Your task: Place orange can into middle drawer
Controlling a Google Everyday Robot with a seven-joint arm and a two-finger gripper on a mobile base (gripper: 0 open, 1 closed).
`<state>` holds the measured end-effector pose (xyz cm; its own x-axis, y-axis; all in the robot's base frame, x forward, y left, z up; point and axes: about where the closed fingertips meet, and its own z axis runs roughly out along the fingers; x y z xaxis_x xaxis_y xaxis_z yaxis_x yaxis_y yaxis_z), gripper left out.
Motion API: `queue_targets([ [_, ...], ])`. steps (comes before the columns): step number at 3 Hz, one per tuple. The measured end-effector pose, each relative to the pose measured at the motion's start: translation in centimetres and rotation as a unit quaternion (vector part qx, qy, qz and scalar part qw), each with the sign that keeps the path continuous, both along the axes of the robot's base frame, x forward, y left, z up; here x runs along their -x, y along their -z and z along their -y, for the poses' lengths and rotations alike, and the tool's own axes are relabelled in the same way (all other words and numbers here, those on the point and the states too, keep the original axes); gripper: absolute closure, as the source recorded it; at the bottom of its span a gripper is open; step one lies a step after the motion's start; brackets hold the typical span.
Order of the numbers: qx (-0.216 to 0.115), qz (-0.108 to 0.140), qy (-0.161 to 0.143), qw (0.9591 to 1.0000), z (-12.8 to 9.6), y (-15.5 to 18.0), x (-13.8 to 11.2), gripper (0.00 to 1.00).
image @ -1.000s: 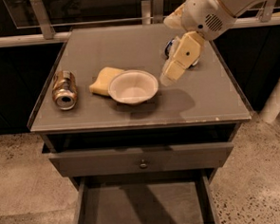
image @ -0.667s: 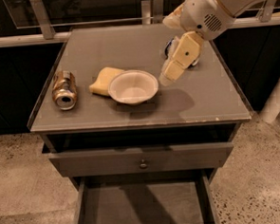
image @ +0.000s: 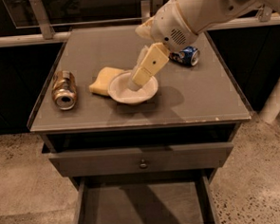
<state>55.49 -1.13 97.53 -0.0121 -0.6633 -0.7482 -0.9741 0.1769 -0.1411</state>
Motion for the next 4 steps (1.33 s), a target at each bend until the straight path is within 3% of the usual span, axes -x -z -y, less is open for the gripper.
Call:
queue_targets([
  [1, -0.034, 0.000, -0.046, 0.9984, -5.7, 0.7, -0.2, 0.00],
  [2, -0.040, 0.008, -0.073, 0.9965, -9.8, 1.0, -0.3, 0.00],
  [4, -0.043, 0.010, -0.065, 0.9969, -9.7, 1.1, 0.0, 0.00],
])
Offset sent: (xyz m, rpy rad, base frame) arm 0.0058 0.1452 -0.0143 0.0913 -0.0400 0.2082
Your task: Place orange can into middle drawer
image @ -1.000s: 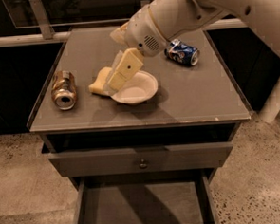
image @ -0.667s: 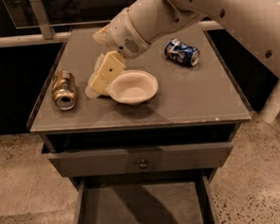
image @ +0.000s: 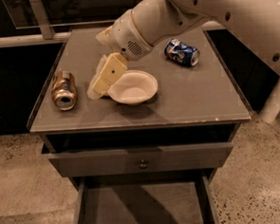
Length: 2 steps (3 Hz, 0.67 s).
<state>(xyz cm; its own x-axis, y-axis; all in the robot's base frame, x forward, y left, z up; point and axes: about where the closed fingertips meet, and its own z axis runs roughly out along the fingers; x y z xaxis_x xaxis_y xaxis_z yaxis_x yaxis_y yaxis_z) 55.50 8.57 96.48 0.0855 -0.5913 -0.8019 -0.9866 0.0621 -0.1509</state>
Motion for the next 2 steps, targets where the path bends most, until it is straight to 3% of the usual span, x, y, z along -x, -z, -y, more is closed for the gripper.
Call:
queue_targets([
  [2, -0.043, 0.027, 0.063, 0.9967, -1.1, 2.2, 2.2, 0.00],
])
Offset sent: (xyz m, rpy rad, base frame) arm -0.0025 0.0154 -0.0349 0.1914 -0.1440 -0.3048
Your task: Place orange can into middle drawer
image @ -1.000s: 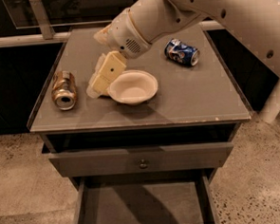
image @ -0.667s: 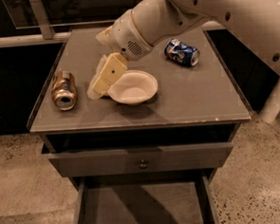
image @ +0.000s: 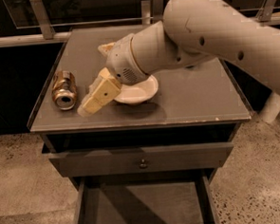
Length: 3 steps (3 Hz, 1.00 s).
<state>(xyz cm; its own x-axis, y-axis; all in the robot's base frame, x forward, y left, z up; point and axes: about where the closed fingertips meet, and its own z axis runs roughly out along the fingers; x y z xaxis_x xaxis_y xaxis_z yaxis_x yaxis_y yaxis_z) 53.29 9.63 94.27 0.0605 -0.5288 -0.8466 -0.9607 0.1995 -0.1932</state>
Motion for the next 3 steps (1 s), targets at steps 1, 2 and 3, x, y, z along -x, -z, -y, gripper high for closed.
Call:
queue_targets([
  [1, -0.022, 0.023, 0.048, 0.9983, -0.4, 1.0, -0.8, 0.00],
  [2, -0.033, 0.041, 0.069, 0.9962, -0.3, 0.2, -2.0, 0.00],
  [3, -0.036, 0.034, 0.082, 0.9954, 0.0, 0.9, -1.9, 0.00],
])
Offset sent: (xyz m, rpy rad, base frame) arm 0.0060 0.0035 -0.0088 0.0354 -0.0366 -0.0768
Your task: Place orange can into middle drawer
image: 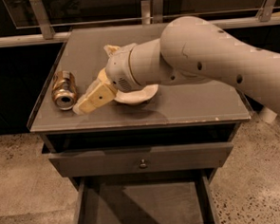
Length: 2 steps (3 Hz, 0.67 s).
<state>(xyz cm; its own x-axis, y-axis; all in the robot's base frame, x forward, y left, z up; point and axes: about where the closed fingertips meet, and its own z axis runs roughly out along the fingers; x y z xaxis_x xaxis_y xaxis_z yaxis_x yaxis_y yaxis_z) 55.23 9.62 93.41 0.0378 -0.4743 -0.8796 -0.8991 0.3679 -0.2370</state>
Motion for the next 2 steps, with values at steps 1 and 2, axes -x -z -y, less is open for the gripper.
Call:
queue_targets([
  [1, -0.025, -0.003, -0.010, 0.9996, -2.1, 1.0, -1.2, 0.00],
  [2, -0.049, -0.008, -0.029, 0.9983, -4.4, 1.9, -2.2, 0.00],
])
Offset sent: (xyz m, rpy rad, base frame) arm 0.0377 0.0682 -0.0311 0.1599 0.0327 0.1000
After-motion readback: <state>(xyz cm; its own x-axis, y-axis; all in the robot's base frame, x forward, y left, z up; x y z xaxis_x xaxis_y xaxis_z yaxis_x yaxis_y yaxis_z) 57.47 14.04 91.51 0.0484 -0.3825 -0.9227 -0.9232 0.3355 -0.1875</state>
